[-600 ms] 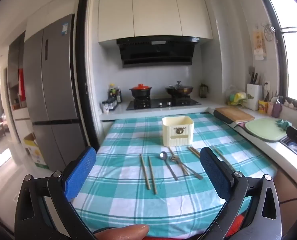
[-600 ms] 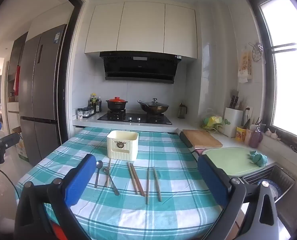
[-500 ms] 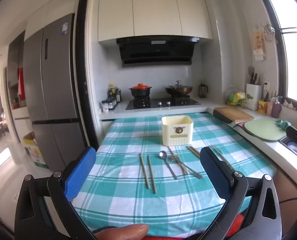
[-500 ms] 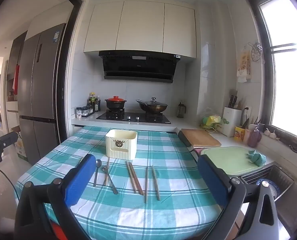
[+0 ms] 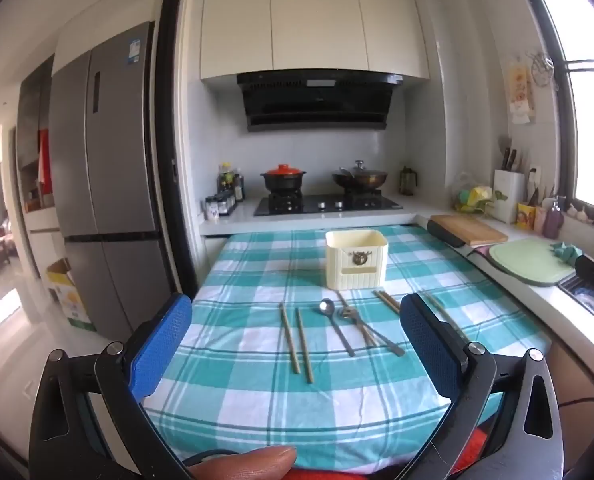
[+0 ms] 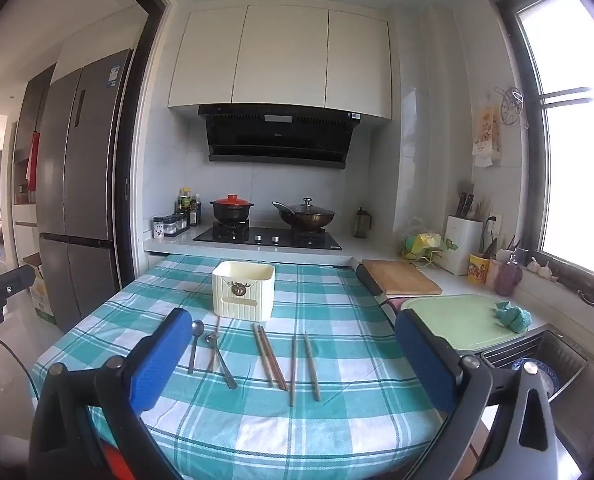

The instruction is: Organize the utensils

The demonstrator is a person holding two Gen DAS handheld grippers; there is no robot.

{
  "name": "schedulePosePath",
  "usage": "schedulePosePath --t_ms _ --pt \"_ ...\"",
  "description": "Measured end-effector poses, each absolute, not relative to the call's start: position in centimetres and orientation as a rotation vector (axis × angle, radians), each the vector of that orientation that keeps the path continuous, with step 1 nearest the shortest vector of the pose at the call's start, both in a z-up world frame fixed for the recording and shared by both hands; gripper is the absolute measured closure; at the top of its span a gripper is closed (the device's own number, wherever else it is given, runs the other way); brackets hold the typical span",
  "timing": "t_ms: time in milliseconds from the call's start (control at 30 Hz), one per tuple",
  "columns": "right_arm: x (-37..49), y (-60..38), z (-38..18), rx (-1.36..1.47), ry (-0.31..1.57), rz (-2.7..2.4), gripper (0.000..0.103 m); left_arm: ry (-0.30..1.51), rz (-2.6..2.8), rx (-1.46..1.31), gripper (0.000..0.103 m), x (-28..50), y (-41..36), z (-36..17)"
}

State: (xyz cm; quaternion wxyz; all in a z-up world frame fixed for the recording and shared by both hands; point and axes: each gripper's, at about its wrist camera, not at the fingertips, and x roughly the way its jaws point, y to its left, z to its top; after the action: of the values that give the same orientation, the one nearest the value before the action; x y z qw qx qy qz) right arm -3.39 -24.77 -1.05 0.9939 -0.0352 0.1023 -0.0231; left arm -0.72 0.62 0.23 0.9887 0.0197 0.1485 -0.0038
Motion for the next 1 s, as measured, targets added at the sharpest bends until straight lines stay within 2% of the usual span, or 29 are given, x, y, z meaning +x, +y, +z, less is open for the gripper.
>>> schedulePosePath --t_ms 1000 --pt "-3.15 -24.96 -1.72 -0.069 0.202 -0.064 0.0 0.304 -0.005 0.035 0.0 -0.41 0.64 -0.36"
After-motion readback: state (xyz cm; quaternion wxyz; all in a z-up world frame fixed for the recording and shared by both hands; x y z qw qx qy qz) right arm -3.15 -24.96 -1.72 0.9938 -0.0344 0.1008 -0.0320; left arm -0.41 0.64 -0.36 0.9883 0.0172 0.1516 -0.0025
